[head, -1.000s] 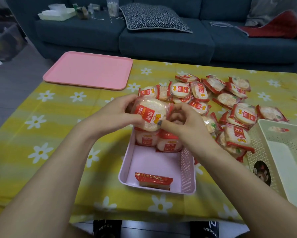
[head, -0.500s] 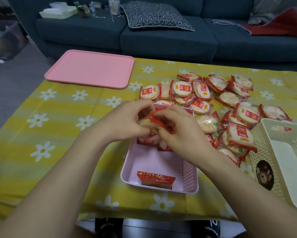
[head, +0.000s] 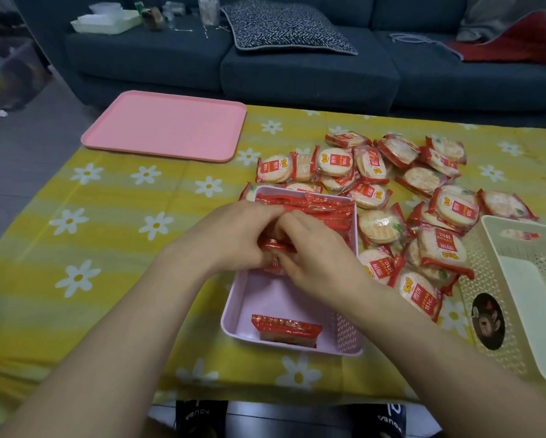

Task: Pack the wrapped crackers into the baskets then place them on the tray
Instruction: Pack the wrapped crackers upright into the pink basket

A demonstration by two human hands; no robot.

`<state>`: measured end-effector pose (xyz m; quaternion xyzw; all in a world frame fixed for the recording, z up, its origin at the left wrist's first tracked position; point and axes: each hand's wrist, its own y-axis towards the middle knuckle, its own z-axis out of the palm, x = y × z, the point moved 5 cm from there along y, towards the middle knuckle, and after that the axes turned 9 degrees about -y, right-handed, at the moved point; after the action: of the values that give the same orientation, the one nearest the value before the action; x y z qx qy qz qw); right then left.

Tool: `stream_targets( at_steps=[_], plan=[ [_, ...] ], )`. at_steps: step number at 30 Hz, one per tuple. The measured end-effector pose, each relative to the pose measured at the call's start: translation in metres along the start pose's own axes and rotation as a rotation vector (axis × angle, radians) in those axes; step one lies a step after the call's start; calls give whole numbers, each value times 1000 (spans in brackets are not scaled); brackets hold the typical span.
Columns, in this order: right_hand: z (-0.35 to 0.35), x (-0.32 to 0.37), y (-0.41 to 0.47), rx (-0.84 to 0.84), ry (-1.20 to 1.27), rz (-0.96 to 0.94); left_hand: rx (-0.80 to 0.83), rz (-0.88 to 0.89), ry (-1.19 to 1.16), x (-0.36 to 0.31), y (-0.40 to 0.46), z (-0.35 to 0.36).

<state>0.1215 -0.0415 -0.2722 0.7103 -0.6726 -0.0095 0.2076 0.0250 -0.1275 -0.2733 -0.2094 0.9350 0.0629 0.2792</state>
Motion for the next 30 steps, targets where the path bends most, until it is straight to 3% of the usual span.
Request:
stream_targets(
  at_steps=[9, 18, 24, 30],
  plan=[
    [-13, -38, -18, 176, -302, 139, -38, 111, 283, -11, 4, 13],
    [-10, -39, -17, 186, -433, 131, -17, -19, 503, -10, 9, 14],
    [-10, -42, -11, 246, -439, 116, -72, -44, 521, -5, 6, 17],
    [-11, -28, -13, 290, -461, 217, 14, -180, 551, 0, 15, 23]
  ],
)
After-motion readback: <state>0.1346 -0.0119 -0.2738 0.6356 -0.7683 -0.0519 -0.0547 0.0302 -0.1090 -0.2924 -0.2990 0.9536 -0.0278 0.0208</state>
